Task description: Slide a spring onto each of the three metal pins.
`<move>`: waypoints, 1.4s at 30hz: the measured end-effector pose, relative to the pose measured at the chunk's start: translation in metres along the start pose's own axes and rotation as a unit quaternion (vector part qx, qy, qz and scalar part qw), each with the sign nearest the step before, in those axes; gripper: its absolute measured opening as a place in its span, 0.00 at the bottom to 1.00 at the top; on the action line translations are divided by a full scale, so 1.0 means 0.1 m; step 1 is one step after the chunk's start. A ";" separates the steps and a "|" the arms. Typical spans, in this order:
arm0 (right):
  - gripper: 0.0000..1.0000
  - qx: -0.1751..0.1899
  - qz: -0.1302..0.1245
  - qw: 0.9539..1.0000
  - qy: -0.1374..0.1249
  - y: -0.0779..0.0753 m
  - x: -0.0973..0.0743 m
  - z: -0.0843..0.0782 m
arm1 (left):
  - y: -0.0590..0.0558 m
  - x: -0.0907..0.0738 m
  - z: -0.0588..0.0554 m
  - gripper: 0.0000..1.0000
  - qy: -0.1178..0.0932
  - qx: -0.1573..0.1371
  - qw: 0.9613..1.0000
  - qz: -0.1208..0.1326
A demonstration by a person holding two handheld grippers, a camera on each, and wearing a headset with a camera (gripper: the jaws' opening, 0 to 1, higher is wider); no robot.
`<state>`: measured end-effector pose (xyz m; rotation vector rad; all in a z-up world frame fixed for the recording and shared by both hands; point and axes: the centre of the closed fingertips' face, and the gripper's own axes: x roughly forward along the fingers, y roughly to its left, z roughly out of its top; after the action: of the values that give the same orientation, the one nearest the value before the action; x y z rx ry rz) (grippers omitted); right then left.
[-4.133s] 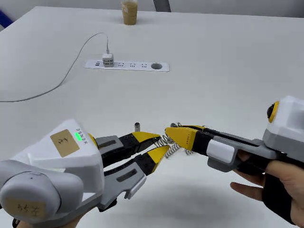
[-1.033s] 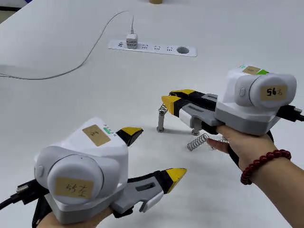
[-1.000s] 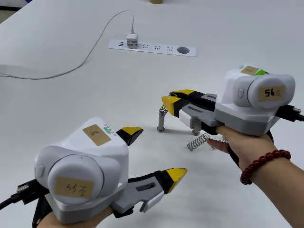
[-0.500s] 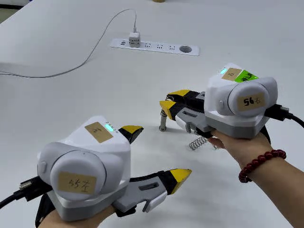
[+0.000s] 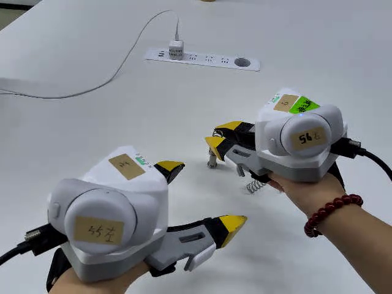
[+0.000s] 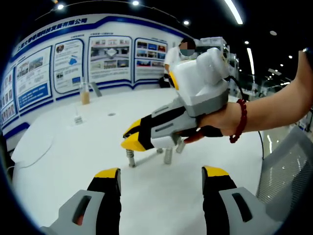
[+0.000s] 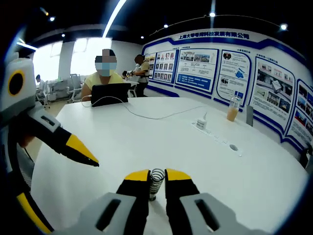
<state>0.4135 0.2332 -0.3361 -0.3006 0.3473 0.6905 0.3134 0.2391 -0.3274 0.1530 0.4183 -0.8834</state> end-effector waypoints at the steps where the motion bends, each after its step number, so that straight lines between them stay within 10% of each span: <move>1: 0.12 0.000 0.000 1.000 0.003 0.01 0.01 -0.02 | 0.00 0.00 0.00 0.69 0.001 0.001 1.000 0.001; 23: 0.12 0.012 0.007 0.999 0.032 0.07 0.12 -0.22 | 0.03 -0.01 -0.03 0.66 0.007 -0.001 1.000 0.002; 42: 0.23 0.038 0.010 0.999 0.010 0.06 -0.02 -0.03 | 0.04 -0.02 -0.04 0.67 0.012 0.006 1.000 0.005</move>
<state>0.4070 0.2354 -0.3387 -0.2328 0.3946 0.6921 0.3141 0.2441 -0.3308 0.1776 0.4347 -0.8747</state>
